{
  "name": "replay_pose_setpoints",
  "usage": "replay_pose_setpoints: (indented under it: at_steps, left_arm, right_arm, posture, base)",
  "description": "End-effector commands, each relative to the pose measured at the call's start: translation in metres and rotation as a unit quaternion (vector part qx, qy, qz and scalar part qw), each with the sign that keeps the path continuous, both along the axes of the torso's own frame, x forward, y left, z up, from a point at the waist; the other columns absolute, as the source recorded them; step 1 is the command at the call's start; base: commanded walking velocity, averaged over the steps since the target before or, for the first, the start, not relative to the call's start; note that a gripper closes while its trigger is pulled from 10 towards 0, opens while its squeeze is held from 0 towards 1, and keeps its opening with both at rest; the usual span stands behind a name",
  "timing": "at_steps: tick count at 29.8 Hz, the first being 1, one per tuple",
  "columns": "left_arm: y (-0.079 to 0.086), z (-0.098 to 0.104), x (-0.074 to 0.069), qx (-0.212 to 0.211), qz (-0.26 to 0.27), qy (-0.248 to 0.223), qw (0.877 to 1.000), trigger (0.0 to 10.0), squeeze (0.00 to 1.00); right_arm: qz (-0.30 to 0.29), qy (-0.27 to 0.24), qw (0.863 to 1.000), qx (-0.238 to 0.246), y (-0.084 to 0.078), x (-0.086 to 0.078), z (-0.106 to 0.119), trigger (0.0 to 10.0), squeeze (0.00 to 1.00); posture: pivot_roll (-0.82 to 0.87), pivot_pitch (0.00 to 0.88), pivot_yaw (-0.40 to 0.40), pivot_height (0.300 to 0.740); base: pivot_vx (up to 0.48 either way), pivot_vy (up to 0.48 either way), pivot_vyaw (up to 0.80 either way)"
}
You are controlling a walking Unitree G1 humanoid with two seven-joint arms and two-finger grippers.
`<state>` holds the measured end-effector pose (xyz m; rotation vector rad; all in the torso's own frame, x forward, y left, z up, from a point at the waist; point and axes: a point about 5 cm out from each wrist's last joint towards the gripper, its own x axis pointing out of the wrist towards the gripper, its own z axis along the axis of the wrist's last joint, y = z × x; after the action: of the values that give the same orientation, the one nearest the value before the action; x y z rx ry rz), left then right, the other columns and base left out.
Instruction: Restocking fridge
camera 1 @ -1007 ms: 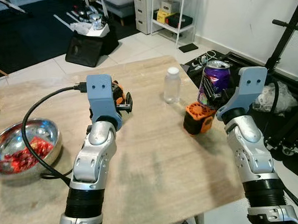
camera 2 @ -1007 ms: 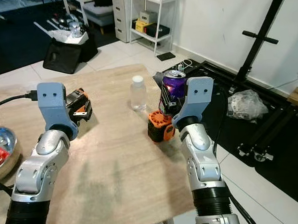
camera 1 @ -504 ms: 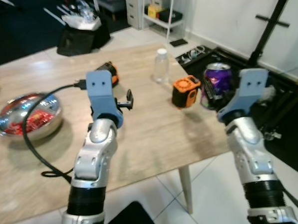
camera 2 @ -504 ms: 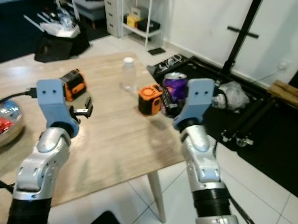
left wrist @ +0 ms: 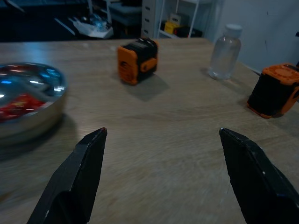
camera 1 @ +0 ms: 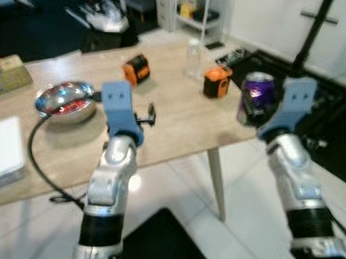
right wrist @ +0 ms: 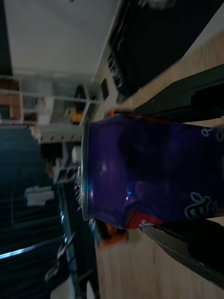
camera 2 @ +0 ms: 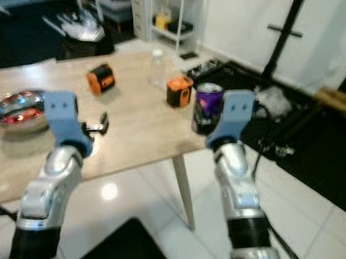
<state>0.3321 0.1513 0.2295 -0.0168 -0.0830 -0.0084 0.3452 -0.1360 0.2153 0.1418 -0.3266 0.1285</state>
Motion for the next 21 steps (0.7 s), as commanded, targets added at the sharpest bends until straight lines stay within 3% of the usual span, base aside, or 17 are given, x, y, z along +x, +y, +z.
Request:
replay_pose_setpoints:
  at_steps: [1,21]
  left_arm:
    - [-0.0024,-0.0009,-0.0001,0.005,-0.002,0.000,1.000,10.0,0.00]
    - [-0.0009,-0.0026,0.0005,0.007,0.002,0.005,1.000,10.0,0.00]
  right_arm:
    - [-0.008,0.002,1.000,0.003,-0.0058,-0.0005,-0.0011,10.0,0.00]
    - [-0.009,0.006,1.000,0.009,-0.0071,-0.0002,-0.0021,10.0,0.00]
  posture:
    - [-0.01,0.091,-0.034,0.740]
    - [-0.01,0.091,-0.036,0.740]
  base:
    - [0.000,0.000,0.00]
    - [0.000,0.000,0.00]
